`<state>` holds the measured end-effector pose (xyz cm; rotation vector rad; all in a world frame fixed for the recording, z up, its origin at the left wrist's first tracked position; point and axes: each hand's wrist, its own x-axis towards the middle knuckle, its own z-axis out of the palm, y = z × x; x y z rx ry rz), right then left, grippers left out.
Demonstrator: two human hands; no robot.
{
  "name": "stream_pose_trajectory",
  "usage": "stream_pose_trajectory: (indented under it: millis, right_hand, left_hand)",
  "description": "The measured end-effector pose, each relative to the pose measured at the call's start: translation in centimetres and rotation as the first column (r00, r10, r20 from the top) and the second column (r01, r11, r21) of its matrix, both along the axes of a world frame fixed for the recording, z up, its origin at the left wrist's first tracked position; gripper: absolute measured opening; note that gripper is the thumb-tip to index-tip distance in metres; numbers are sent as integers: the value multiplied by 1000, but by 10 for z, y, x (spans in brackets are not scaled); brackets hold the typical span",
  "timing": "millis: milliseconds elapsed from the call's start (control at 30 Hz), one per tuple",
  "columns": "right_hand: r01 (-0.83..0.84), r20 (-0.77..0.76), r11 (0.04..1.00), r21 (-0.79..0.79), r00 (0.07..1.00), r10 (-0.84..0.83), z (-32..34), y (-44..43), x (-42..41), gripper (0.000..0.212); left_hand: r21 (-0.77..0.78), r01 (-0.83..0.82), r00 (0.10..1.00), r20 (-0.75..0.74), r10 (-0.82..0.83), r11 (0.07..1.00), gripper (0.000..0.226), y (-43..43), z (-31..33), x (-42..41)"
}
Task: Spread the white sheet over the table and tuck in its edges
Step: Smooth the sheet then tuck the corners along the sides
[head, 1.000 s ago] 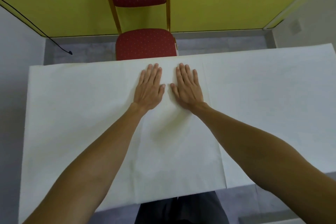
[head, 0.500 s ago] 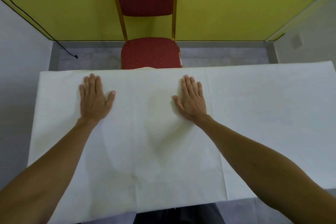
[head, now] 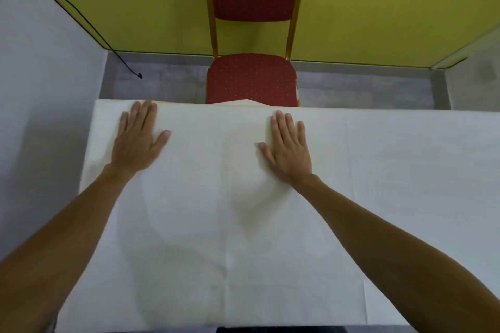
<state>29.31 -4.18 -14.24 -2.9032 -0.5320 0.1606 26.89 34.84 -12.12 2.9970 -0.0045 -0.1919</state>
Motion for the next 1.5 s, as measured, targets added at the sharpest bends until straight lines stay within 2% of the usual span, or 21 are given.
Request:
stream_pose_trajectory:
  millis: [100,267,400,500,600,733,933,1033,1167,1233,1333,1500]
  right_hand:
    - [8,-5,1000,-21,1000,-8,-2,1,0,77]
    - [14,-8,1000,-19,1000,-14,-1,2,-1,76]
    - [101,-60,994,37,993,-99,10,28,-10,75]
    - [15,-60,991,136,998,-7,12,65,-45,67]
    - [59,-66,987,148,997,-50,8,81,-88,64]
    - [173,-56,979,109,984,-168,10,53,-123,64]
    - [186,-39,980,64,982,-184,9,6,-168,69]
    - [209,-78,973,96,976,-202,15,21,-182,70]
    - [73,-42,982,172,997,-67,17,54,-222,63]
    - [8,-21,978,207,1000,-4,13,67,-250,58]
    - [16,-4,982,189,1000,-15,7,63,-276,56]
    - [33,27,989,147,999,-37,4,42,-282,63]
  left_hand:
    - [22,-31,1000,-6,31,999,82,41,6,-5]
    - [6,-40,999,37,40,999,82,32,4,-6]
    - [-105,-27,996,79,36,994,76,-35,8,-17]
    - [-154,65,995,81,-53,986,68,-117,2,-38]
    - [-150,39,999,39,-34,988,65,-157,-4,-85]
    - [-30,25,999,30,-24,999,66,-104,-1,-151]
    - [-41,-135,989,-73,132,990,76,7,14,-222]
    - [-68,-154,986,-71,150,986,76,-13,15,-225]
    - [-172,70,998,16,-68,983,70,-109,12,-229]
    - [-189,125,992,-5,-128,974,67,-148,7,-246]
    - [-128,91,995,-32,-95,988,67,-148,2,-270]
    - [-16,-120,987,-110,117,993,77,-57,8,-306]
